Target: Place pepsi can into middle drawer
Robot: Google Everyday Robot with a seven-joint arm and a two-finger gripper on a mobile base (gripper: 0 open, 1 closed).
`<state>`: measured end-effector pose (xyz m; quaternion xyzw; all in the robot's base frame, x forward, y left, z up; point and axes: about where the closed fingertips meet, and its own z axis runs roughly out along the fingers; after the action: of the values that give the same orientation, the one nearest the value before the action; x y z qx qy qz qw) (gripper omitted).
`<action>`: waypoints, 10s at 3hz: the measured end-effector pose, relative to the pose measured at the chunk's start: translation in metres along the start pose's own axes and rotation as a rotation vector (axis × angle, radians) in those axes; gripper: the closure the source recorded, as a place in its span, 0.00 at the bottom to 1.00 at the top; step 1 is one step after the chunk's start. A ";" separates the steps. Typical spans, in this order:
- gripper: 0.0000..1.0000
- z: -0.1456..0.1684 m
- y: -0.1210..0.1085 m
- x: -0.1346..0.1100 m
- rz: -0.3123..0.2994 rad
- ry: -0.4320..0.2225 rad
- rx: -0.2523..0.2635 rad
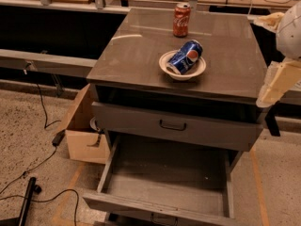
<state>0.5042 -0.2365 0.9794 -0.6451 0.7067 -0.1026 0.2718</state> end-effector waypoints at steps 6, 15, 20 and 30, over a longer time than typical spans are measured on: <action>0.00 0.090 -0.116 -0.016 -0.363 0.026 -0.126; 0.73 0.225 -0.131 -0.066 -0.534 0.056 -0.381; 1.00 0.002 -0.098 -0.048 -0.328 -0.168 0.051; 1.00 0.296 0.238 -0.026 0.199 -0.181 -0.293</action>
Offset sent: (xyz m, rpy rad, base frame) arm 0.0388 -0.0059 -0.0011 -0.0299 -0.0591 0.0681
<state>0.4540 -0.1155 0.6223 -0.6113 0.7470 0.0873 0.2463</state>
